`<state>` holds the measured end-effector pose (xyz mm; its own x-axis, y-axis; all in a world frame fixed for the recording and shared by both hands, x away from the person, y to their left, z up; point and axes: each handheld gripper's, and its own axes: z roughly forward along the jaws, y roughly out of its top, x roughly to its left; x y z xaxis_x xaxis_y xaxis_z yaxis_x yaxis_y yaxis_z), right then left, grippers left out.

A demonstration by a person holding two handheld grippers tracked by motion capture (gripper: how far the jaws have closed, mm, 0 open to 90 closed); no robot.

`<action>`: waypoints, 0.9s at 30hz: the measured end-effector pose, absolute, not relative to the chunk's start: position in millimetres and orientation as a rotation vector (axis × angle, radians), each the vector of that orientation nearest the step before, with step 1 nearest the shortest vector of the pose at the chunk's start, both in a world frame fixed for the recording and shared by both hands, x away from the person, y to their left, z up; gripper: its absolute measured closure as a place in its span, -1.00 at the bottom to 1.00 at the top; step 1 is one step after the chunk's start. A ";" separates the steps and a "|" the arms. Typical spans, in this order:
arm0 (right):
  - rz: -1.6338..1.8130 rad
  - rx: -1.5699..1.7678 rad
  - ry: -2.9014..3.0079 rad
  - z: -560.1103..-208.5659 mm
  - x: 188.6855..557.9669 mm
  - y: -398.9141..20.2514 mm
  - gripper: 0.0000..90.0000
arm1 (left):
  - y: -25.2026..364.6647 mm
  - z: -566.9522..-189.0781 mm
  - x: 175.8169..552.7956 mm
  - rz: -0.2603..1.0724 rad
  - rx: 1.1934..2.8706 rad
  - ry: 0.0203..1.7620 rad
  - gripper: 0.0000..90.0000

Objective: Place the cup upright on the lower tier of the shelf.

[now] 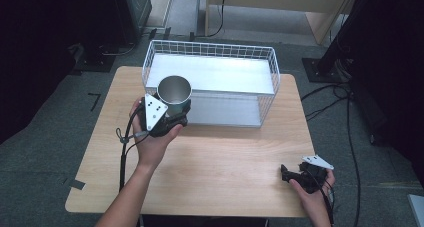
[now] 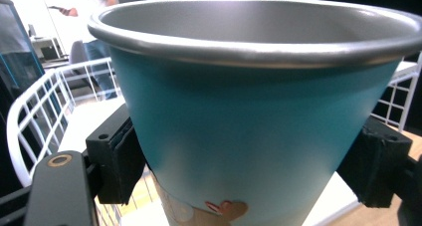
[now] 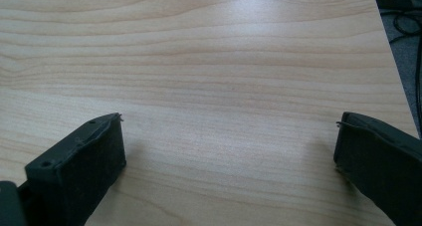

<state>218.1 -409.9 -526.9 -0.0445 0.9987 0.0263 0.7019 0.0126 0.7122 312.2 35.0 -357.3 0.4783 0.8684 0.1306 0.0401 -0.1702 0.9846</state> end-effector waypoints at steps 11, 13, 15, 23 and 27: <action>0.780 1.739 1.801 -526.7 217.9 -409.7 -1.00 | 25.1 -342.8 332.4 0.917 1.564 0.803 -0.59; 0.780 1.737 1.802 -526.8 218.0 -409.8 -1.00 | 24.0 -340.9 334.9 0.922 1.557 0.803 -0.60; 0.782 1.736 1.802 -526.8 218.0 -409.8 -1.00 | 22.7 -338.9 337.3 0.927 1.548 0.801 -0.60; 0.783 1.735 1.804 -526.8 218.0 -409.7 -1.00 | 18.6 -328.8 347.0 0.948 1.531 0.801 -0.60; 0.783 1.732 1.808 -526.8 217.9 -409.6 -1.00 | 16.0 -323.9 357.2 0.961 1.524 0.810 -0.60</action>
